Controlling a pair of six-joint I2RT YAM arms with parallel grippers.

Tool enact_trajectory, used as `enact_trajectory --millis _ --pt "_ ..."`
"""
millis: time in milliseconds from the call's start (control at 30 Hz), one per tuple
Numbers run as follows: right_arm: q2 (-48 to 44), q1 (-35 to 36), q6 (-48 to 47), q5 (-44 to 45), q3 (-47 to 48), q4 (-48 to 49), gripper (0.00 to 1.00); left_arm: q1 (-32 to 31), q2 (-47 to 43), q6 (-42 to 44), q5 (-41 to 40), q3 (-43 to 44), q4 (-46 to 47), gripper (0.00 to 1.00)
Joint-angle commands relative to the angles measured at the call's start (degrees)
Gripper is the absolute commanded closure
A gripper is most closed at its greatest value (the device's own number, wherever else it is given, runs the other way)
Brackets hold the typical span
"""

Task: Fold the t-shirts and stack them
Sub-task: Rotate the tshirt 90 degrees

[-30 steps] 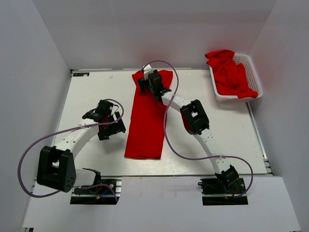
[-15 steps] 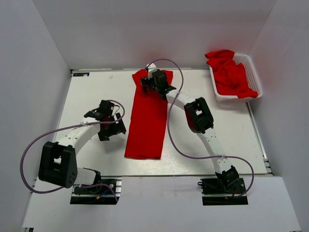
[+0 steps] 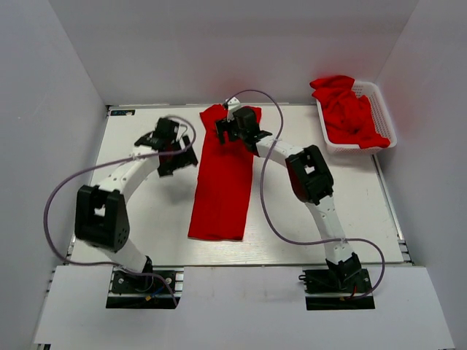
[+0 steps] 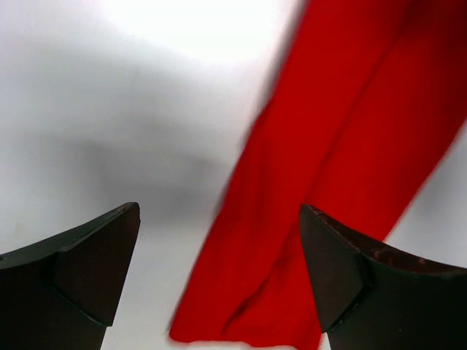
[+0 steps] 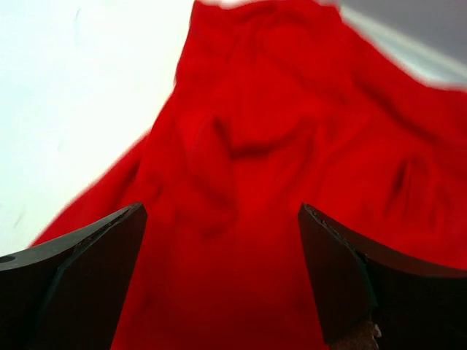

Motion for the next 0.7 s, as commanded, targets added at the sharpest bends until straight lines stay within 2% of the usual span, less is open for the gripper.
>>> enact_trajectory --millis 0,33,133,167,233,367,433,533,667 --pt "-13.84 -0.34 1.07 -0.81 -6.89 1.90 0.10 1.18 7.37 1.62 -2.62 13.74 4.05 0.00" --pt "-15.26 -0.25 0.54 -0.71 -12.13 1.82 0.10 1.18 10.10 1.62 -3.40 20.04 4.04 0.00" --pt "-22.12 -0.25 0.54 -0.80 -17.79 -0.63 0.10 1.71 21.52 3.02 -2.27 29.30 4.04 0.00" --pt "-23.26 -0.25 0.54 -1.24 -21.55 -1.34 0.10 1.71 24.42 3.81 -0.96 35.16 4.04 0.00" --pt "-27.48 -0.25 0.45 -1.68 -24.04 -4.07 0.10 1.71 33.18 7.31 1.76 40.91 6.84 0.00" --pt "-32.67 -0.16 0.45 -4.49 -30.45 -7.84 0.10 1.71 47.78 11.71 6.93 61.26 6.67 0.00" --pt "-34.77 -0.16 0.54 -6.59 -32.21 -10.65 0.10 1.71 51.24 13.12 9.76 65.09 11.12 0.00" --pt "-37.15 -0.08 0.54 -10.29 -34.67 -12.77 0.10 1.71 52.66 13.66 11.34 63.19 20.42 0.00" --pt "-38.65 -0.25 0.89 -13.19 -36.97 -12.95 0.10 1.71 53.98 13.66 10.74 63.17 23.11 0.00"
